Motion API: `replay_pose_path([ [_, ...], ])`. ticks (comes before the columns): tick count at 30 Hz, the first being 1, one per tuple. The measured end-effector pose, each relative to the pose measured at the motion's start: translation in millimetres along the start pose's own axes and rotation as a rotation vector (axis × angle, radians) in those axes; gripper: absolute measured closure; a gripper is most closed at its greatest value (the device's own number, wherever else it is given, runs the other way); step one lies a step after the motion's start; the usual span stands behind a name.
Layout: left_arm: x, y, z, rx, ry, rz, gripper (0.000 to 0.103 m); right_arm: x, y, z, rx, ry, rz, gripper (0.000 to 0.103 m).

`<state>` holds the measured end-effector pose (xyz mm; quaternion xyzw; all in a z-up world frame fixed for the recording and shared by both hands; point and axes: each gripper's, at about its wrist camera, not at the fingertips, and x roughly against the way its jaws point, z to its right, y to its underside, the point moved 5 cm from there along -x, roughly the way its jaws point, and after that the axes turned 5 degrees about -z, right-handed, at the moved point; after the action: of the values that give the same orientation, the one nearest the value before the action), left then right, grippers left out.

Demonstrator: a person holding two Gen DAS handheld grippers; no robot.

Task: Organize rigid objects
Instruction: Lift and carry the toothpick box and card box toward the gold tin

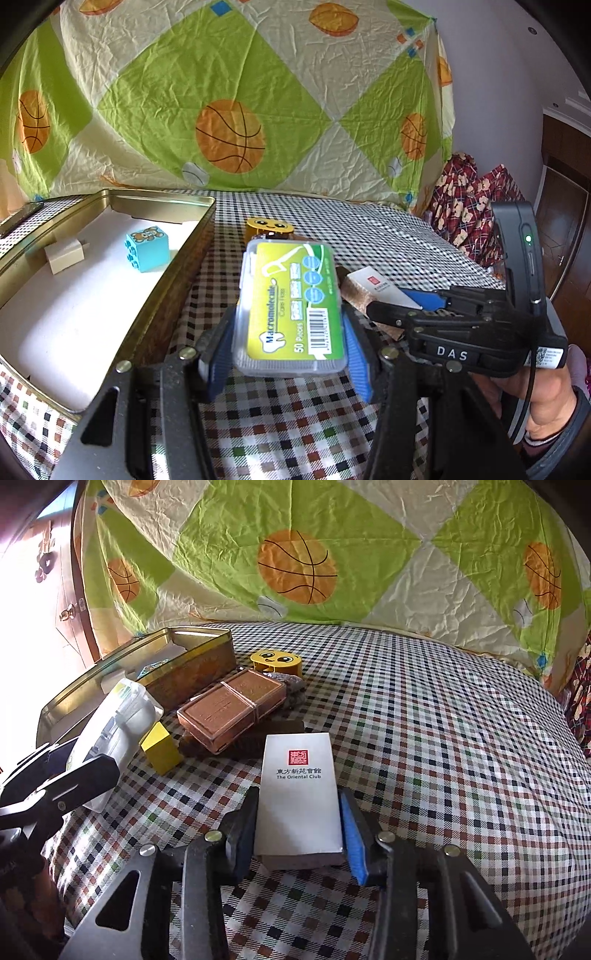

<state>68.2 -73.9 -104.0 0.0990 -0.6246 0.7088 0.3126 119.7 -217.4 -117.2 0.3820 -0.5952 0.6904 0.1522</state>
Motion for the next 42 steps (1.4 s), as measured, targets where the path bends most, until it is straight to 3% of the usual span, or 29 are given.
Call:
replay_pose_path([
  [19,8.6,2.3,4.6,-0.029,-0.039,0.056,0.05,31.3,0.4,-4.7,0.011,0.067,0.199,0.059],
  [42,18.8,-1.7,5.4,-0.041,-0.049,0.125,0.05,57.8,6.0,-0.5,-0.026,0.132,0.357,0.059],
])
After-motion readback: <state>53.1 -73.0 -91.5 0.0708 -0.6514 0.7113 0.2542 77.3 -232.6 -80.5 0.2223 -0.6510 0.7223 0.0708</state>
